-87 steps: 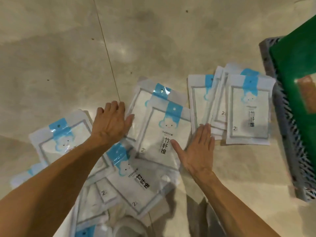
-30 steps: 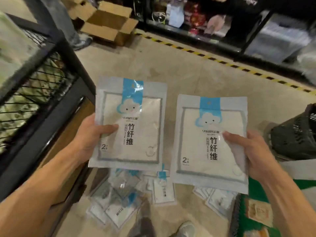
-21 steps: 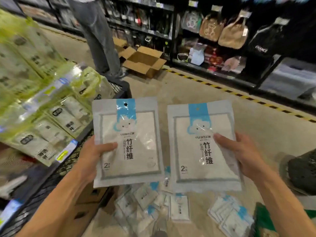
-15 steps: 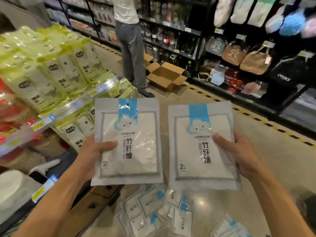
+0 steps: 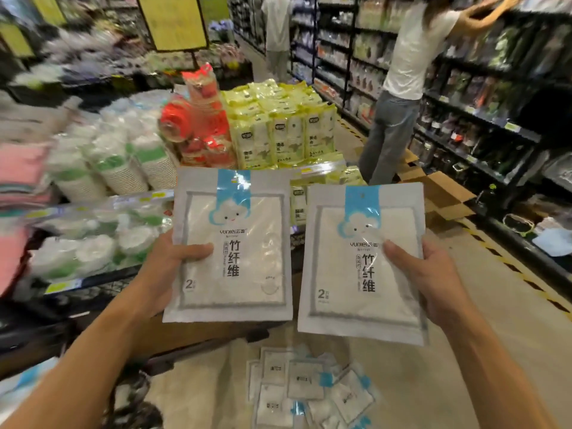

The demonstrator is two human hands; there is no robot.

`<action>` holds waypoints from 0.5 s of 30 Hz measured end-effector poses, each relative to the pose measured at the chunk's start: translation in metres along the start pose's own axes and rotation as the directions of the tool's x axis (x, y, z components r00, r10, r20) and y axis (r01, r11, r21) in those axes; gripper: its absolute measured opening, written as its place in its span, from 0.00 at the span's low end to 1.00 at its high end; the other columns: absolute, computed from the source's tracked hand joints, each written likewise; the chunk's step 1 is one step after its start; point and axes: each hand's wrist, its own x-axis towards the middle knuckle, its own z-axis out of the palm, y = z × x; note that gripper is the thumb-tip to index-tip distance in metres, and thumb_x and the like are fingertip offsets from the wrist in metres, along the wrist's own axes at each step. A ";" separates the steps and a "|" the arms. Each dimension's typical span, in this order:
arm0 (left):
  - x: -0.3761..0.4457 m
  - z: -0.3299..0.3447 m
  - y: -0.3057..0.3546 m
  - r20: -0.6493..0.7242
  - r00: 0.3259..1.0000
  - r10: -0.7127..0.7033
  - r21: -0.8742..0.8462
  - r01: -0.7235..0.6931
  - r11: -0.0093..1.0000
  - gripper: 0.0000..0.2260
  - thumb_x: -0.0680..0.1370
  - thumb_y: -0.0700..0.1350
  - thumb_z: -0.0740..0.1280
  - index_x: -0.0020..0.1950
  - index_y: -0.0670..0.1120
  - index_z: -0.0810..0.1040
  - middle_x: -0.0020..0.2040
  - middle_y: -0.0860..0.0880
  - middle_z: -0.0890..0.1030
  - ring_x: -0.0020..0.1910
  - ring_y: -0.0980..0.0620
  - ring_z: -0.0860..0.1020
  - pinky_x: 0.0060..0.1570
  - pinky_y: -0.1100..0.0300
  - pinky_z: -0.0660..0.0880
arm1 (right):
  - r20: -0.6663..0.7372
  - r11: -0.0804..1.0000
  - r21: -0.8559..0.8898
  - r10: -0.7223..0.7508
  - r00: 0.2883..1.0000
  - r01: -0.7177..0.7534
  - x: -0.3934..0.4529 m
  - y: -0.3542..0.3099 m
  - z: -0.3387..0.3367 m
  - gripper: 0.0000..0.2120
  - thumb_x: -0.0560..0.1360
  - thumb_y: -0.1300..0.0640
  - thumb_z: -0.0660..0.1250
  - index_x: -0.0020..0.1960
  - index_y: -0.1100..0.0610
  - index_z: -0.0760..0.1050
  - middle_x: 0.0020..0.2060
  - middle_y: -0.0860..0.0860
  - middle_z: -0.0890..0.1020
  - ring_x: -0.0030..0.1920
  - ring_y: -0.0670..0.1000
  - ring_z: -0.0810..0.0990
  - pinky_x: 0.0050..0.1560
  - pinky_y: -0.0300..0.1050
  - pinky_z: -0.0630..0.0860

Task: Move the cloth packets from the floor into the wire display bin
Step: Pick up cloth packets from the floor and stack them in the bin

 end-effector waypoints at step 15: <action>-0.219 -0.141 -0.008 -0.412 0.909 0.058 -0.077 -0.097 0.992 0.26 0.67 0.36 0.73 0.66 0.39 0.77 0.58 0.37 0.84 0.55 0.35 0.84 0.47 0.44 0.84 | 0.478 0.998 -0.054 0.056 0.877 -0.034 -0.078 0.001 0.136 0.11 0.76 0.60 0.73 0.58 0.61 0.81 0.47 0.59 0.89 0.46 0.62 0.89 0.43 0.57 0.87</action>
